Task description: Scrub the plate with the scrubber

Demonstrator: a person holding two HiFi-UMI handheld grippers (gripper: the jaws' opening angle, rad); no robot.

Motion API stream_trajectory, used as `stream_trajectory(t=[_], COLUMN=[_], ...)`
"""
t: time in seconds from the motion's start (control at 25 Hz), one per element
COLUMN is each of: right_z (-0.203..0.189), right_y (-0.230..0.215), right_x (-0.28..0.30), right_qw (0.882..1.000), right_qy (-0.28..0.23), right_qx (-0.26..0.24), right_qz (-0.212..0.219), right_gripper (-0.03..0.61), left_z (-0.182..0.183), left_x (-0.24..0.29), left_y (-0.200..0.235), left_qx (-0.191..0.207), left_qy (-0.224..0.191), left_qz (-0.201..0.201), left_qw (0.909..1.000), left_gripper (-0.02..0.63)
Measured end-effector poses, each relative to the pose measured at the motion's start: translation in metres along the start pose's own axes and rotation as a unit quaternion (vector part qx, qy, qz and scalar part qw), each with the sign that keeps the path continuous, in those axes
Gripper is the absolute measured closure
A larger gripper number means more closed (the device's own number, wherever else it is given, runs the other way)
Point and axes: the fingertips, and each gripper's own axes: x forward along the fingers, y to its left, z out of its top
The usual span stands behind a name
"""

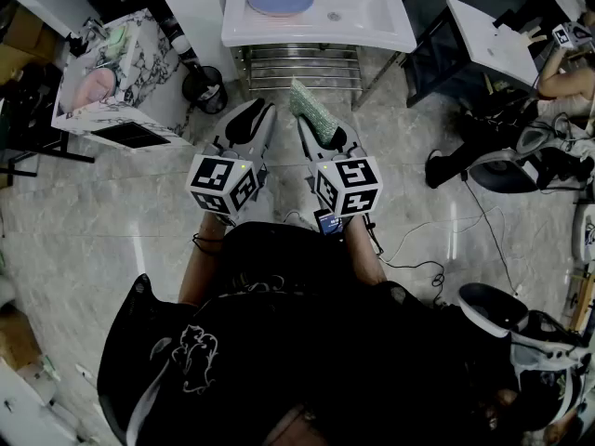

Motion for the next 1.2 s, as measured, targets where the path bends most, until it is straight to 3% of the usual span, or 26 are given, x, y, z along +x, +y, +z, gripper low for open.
stream_trajectory(t=[0.8,1.2], right_z=[-0.014,-0.008], right_y=[-0.016,-0.039], right_x=[-0.009,0.04], right_qw=[1.0,1.0], right_qy=[0.004,0.019], right_qx=[0.018,0.02], right_qz=[-0.009,-0.013], right_gripper=[0.486,0.486], left_z=[-0.015,-0.012], left_x=[0.003,0.042], left_y=[-0.004,0.035], left_qx=[0.001,0.009], left_qy=[0.019,0.031], left_qz=[0.012,0.01], left_qw=[0.9997,0.9994], left_gripper=[0.525,0.526])
